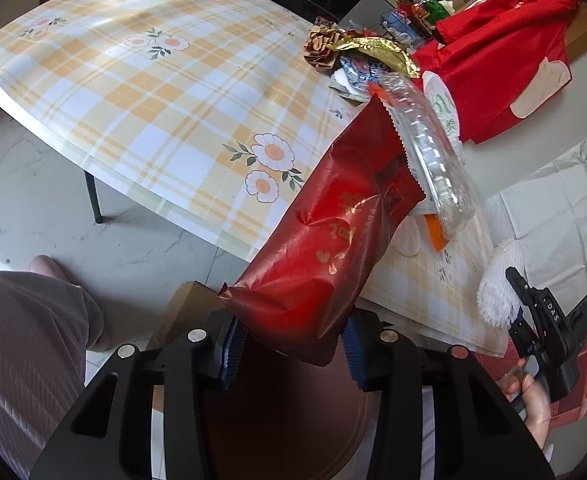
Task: Collect trash
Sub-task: 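Lift the red bag toward the bin with the left gripper while the right gripper grasps the foam net, then release the red bag into the bin with the left gripper while the right gripper drops the foam net in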
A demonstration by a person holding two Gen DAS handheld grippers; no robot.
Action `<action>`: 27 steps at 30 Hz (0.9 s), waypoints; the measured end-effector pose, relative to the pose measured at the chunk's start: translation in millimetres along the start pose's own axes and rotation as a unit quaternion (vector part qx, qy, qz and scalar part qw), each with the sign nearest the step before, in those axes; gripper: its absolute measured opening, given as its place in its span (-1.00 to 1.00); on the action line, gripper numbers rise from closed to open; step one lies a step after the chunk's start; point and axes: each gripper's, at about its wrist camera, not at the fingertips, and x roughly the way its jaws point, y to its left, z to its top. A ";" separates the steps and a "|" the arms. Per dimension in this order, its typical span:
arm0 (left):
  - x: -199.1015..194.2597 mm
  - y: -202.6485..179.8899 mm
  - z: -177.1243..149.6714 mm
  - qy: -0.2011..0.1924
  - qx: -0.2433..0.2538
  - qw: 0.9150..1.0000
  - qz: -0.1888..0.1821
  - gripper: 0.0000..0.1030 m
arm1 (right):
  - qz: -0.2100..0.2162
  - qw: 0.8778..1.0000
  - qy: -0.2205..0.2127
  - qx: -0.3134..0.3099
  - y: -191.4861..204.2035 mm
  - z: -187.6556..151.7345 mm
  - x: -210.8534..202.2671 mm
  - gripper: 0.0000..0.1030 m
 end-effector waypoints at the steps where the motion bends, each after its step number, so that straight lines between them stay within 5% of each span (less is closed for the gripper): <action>1: -2.5 -1.2 -1.6 -0.002 0.003 1.000 -0.001 -0.19 | 0.000 1.000 0.000 -0.003 1.3 -3.8 -3.3 -0.18; 9: -28.4 -5.8 -16.5 -0.022 0.020 1.000 -0.005 -0.19 | 0.018 0.998 0.010 -0.065 35.0 -49.8 -29.0 -0.18; 16: -54.5 0.6 -44.6 -0.029 0.045 0.999 0.001 -0.19 | 0.020 0.979 0.051 -0.195 71.7 -125.7 -39.8 -0.18; 21: -61.8 17.7 -52.3 -0.025 0.028 0.999 0.003 -0.19 | 0.045 0.960 0.033 -0.274 98.0 -138.2 -51.1 -0.18; 27: -55.2 24.6 -54.2 -0.013 0.024 1.000 -0.007 -0.19 | 0.062 0.953 0.055 -0.290 104.4 -144.7 -41.3 -0.18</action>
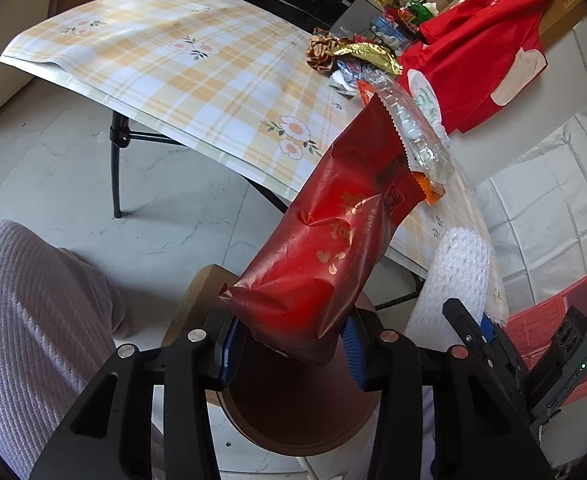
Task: Collect trash
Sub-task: 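Release the red bag into the bin with the left gripper while the right gripper drops the foam net in, then grasp the clear plastic packaging with the right gripper while the left gripper reaches toward the white fork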
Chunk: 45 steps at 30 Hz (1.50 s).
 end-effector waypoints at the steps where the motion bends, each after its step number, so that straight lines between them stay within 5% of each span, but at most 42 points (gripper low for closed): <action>1: 0.5 -1.1 -0.4 0.000 0.004 1.000 -0.005 -0.19 | 0.001 1.000 -0.002 -0.002 0.1 0.6 -0.1 -0.18; 7: -0.9 -8.3 -3.7 -0.017 0.036 0.999 -0.028 -0.19 | -0.001 1.000 -0.020 -0.022 9.5 2.4 -8.6 -0.05; 9: -1.2 -10.2 -4.0 -0.020 0.040 0.998 -0.034 -0.19 | -0.006 0.999 -0.029 -0.036 14.7 3.1 -12.5 0.29; 17: -0.8 -13.1 -3.9 -0.027 0.058 0.997 -0.047 -0.18 | -0.044 0.996 -0.055 -0.050 16.7 6.3 -19.3 0.78; 26: 9.9 -25.5 -11.9 -0.010 0.111 0.992 -0.050 -0.15 | -0.089 0.994 -0.060 0.017 -11.3 7.6 -22.1 0.88; 33: 13.4 -27.1 -13.0 -0.002 0.115 0.992 -0.060 0.48 | -0.094 0.993 -0.056 0.033 -19.0 6.6 -22.4 0.89; 45: 13.9 -19.7 -10.5 -0.004 0.090 0.995 -0.051 0.71 | -0.091 0.994 -0.045 0.039 -19.2 5.1 -18.8 0.89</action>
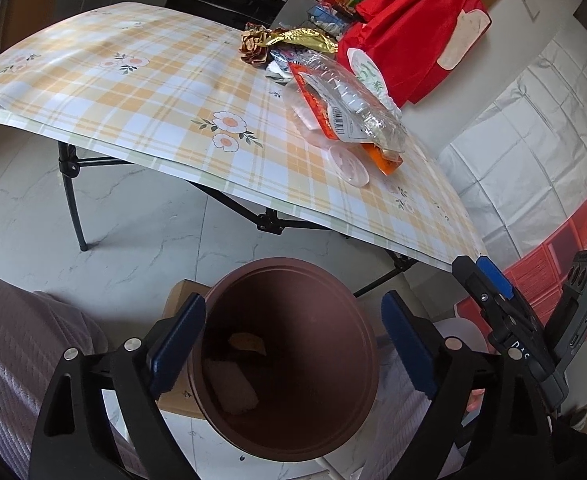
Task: Collect trash
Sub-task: 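Grasp the clear plastic packaging with the right gripper while the left gripper reaches toward the white fork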
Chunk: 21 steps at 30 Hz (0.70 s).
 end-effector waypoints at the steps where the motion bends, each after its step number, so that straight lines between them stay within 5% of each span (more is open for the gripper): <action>1: -0.5 0.5 0.1 -0.001 -0.002 1.000 0.001 0.71 | 0.000 1.000 0.000 0.000 0.1 0.1 0.1 0.89; 6: -5.4 7.6 15.6 -0.008 -0.019 1.000 -0.002 0.71 | 0.013 1.000 0.012 -0.006 0.7 8.0 8.4 0.89; 9: -4.9 11.5 35.2 -0.015 -0.023 1.000 0.003 0.71 | -0.003 0.996 0.011 -0.085 14.4 25.2 20.6 0.89; 16: -2.6 16.9 76.1 -0.036 -0.031 0.999 -0.012 0.71 | -0.080 0.949 -0.011 -0.304 43.0 69.4 73.4 0.87; 21: 6.2 17.4 92.4 -0.032 -0.024 0.999 -0.013 0.71 | -0.086 0.911 -0.007 -0.402 63.8 78.3 103.1 0.87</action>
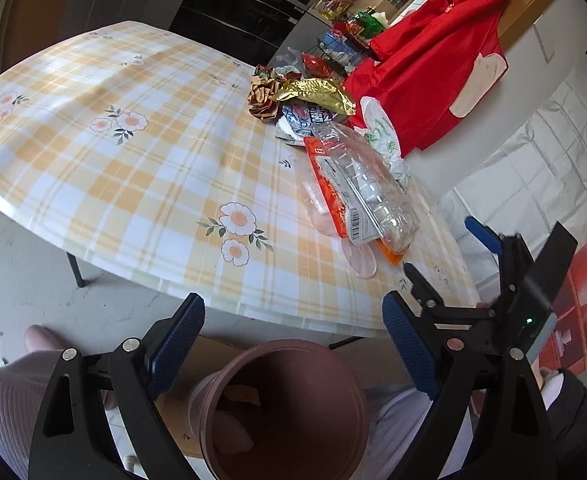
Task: Collect trash
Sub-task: 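Grasp the clear plastic packaging with the right gripper while the left gripper reaches toward the white fork, then grasp the white plastic fork with the left gripper while the right gripper lifts the clear plastic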
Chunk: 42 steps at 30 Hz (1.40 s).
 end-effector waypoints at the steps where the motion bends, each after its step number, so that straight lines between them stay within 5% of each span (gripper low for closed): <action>1: 2.0 0.2 0.7 0.002 0.001 1.000 0.000 0.71 | -0.002 0.999 0.006 -0.032 7.9 3.6 8.0 0.87; 5: 10.6 0.5 4.6 0.008 0.004 1.000 -0.003 0.71 | -0.028 0.992 0.023 -0.125 31.3 12.5 33.1 0.84; 7: 13.5 1.4 6.6 0.008 0.001 1.000 -0.006 0.71 | -0.021 0.993 0.031 -0.115 27.3 17.9 38.4 0.37; 8: 14.4 1.8 7.3 0.007 0.000 1.000 -0.008 0.71 | -0.012 0.994 0.041 -0.105 24.3 21.6 41.6 0.03; 9: 15.8 2.6 8.5 0.007 -0.004 1.000 -0.012 0.71 | 0.005 0.995 0.048 -0.092 20.0 24.5 43.5 -0.05; 14: 23.8 2.5 14.9 0.008 -0.008 1.000 -0.019 0.65 | 0.070 0.997 0.023 -0.001 -18.4 32.1 30.3 -0.12; 17: 29.9 -3.0 19.7 0.011 -0.005 1.000 -0.026 0.55 | 0.116 0.986 0.005 0.122 -61.4 30.5 21.9 -0.20; 20: 35.5 -13.6 24.3 0.012 0.008 0.999 -0.029 0.49 | 0.147 0.958 -0.009 0.244 -102.1 17.7 18.5 -0.31; 26: 51.6 -38.0 32.0 0.020 0.034 0.999 -0.033 0.36 | 0.184 0.878 -0.029 0.441 -161.0 -28.1 31.6 -0.41; 31: 66.3 -66.1 36.7 0.031 0.061 0.997 -0.039 0.13 | 0.169 0.845 -0.039 0.506 -180.0 -57.4 32.1 -0.48; 36: 88.6 -111.4 48.6 0.040 0.114 0.992 -0.027 0.12 | 0.164 0.813 -0.042 0.557 -187.2 -90.6 27.2 -0.53; 42: 147.0 -157.8 59.0 0.064 0.174 0.982 0.047 0.12 | 0.169 0.774 -0.049 0.608 -190.4 -124.7 28.9 -0.56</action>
